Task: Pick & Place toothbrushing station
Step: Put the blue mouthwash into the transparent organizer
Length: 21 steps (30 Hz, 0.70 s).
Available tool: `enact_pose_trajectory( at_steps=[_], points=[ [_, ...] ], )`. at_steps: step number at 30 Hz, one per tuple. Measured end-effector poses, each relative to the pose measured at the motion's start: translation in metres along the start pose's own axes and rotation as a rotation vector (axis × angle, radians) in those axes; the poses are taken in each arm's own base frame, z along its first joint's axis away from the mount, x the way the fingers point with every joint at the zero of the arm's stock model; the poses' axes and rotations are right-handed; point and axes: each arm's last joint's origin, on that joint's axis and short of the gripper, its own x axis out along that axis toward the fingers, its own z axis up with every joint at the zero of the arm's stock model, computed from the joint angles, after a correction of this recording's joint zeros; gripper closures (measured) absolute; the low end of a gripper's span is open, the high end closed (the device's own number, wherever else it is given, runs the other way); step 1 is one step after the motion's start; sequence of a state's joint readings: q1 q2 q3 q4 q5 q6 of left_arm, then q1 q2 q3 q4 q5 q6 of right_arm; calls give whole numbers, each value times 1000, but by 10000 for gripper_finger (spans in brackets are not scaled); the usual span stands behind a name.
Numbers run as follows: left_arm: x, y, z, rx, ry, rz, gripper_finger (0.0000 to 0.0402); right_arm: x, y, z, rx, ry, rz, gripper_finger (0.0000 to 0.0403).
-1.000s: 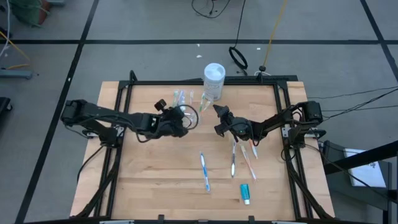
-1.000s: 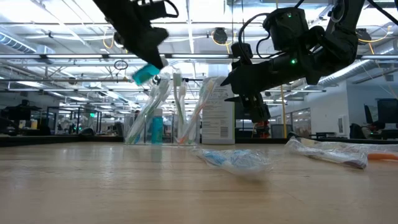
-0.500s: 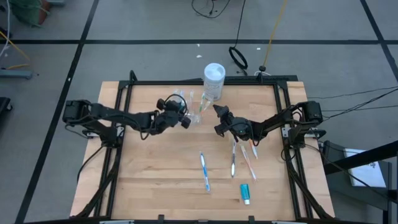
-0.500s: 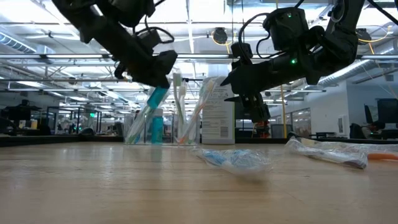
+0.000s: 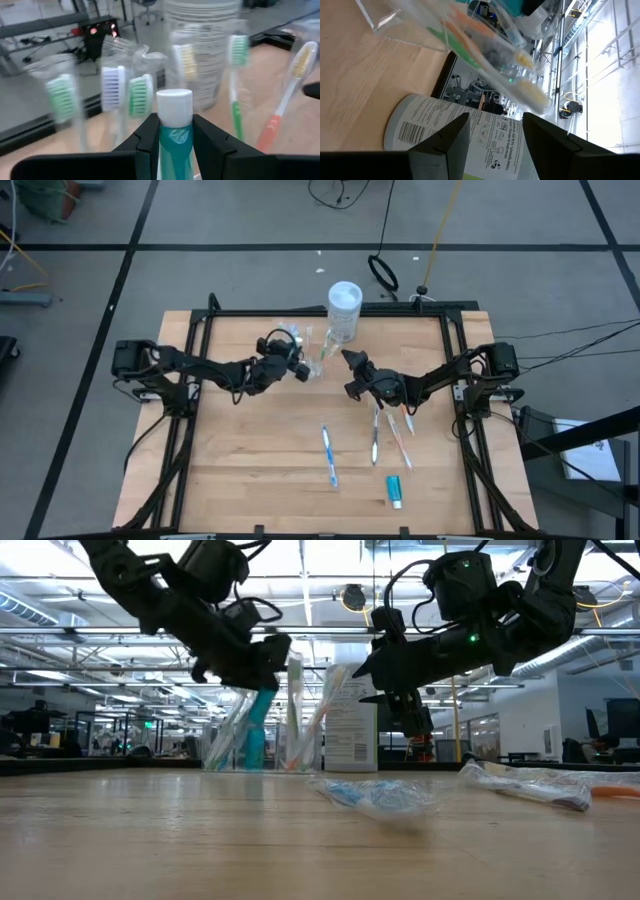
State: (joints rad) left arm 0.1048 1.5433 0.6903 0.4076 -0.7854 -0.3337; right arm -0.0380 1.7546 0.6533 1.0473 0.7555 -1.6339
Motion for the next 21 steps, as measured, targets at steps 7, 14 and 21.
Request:
enact_pose_trajectory(
  at_steps=[7, 14, 21],
  points=[
    [14, -8, -7, 7, -74, 6, 313, 0, 0, 0, 7, 1, 0, 227],
    [31, -2, -24, -2, -10, 35, 313, 0, 0, 0, 9, 0, 0, 227],
    [34, -2, -28, 24, 20, -23, 306, 0, 0, 0, 9, -1, 0, 227]
  ],
)
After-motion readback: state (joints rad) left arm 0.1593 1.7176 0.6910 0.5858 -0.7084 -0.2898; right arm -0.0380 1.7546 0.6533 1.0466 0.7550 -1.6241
